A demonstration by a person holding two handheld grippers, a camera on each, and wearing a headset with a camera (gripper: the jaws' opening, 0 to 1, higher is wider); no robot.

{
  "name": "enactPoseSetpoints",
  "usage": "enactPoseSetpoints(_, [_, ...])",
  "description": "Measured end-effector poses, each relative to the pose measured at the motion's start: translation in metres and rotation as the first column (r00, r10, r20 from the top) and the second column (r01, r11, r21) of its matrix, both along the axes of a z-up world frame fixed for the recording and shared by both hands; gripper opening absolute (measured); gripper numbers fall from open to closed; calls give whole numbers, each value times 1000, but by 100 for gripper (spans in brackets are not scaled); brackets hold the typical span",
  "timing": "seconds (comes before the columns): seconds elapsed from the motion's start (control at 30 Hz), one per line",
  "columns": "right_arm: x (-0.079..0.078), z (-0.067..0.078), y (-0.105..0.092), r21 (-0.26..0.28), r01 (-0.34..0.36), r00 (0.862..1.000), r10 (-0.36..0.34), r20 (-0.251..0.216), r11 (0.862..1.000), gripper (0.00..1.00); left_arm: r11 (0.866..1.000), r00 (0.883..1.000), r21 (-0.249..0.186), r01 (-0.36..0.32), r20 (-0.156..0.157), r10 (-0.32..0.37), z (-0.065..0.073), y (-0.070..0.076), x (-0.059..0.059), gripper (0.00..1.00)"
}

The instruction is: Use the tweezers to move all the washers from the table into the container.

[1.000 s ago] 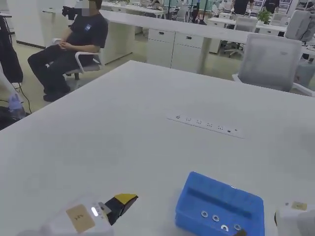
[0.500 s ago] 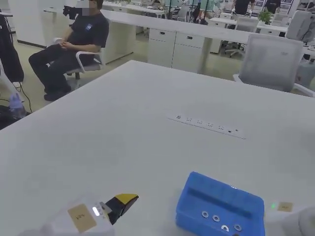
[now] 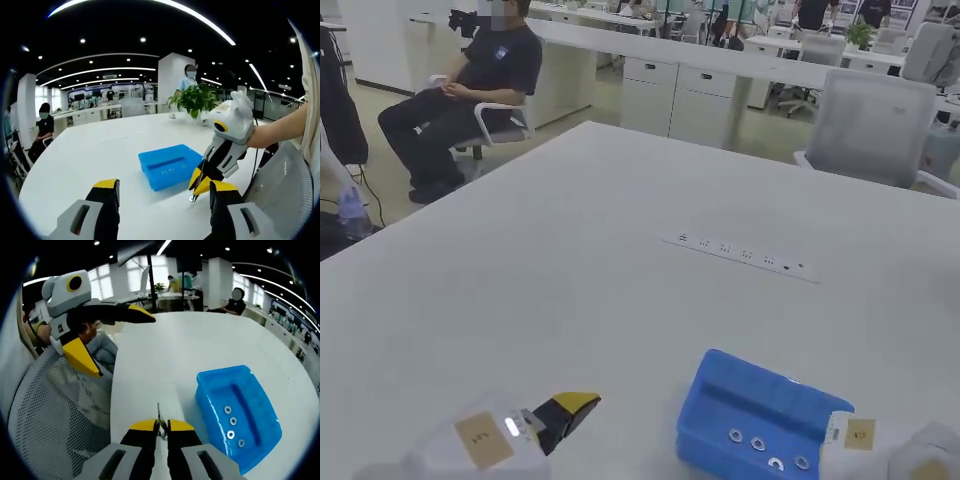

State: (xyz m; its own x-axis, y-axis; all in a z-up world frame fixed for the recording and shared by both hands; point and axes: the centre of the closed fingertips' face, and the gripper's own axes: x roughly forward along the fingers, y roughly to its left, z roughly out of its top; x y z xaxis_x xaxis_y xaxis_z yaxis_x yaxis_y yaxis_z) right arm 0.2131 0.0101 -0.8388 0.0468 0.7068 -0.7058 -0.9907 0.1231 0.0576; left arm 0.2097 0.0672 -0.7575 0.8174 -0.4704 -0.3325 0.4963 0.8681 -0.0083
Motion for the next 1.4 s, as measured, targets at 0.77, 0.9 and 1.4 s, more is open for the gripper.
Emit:
enactPoseSetpoints(0.77, [10,39,6,5,-96,968,93,231,995,3,1000,1000,5,5,-4,-5,-1,-1,0,74])
enactPoseSetpoints(0.9, [15,47,8,-7,-109,956,106,272,994,3,1000,1000,6,8,-5,-8,-2,-2,0,73])
enactPoseSetpoints(1.4, [56,69,18,55,-29,951,10,310,998,3,1000,1000,6,9,-4,-9,-2,-2,0,73])
